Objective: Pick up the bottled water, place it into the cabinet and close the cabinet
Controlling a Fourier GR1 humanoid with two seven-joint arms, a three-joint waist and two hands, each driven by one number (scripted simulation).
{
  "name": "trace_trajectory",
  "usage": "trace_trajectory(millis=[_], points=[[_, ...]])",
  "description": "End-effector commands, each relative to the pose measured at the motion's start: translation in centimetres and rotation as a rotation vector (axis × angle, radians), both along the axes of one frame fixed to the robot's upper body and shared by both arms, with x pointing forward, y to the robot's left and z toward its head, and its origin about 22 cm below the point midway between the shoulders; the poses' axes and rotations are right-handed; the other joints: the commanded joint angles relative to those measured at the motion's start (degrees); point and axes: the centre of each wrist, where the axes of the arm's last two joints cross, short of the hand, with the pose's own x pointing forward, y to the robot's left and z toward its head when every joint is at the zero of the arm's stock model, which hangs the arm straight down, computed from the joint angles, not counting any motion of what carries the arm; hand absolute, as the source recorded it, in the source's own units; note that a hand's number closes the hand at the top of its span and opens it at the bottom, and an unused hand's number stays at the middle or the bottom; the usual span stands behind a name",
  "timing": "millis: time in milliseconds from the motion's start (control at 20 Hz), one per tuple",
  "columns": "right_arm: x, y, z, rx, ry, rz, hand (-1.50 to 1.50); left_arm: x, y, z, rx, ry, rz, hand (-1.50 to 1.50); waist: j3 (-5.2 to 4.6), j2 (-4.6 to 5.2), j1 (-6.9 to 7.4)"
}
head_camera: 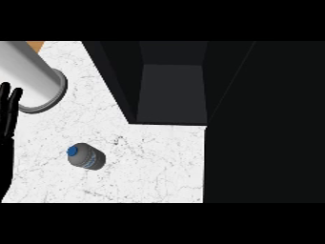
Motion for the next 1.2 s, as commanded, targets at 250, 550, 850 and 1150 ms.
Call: trace_trajectory(millis=[250, 550, 850, 1150], points=[[-5.3, -0.5, 1.4, 0.056, -0.034, 0.025, -1.50, 0.0, 3.2, 0.0, -0.016, -0.033, -0.048, -1.50, 0.11, 0.17, -1.71], [-7.9, 1.5, 1.3, 0.075, 0.127, 0.348, -1.50, -3.7, 2.5, -0.7, -0.203, 0.171, -0.101, -1.50, 0.12, -0.02, -1.36], [-10.2, 2.2, 3.3, 0.090, 0.126, 0.355, -1.50, -6.0, 4.0, 1.9, -0.165, 0.233, -0.072, -1.50, 0.10, 0.06, -1.16], [-13.2, 1.7, 3.9, 0.111, 0.132, 0.360, -1.50, -6.2, 4.0, -0.7, -0.099, 0.318, 0.036, -1.50, 0.11, -0.05, -2.04]])
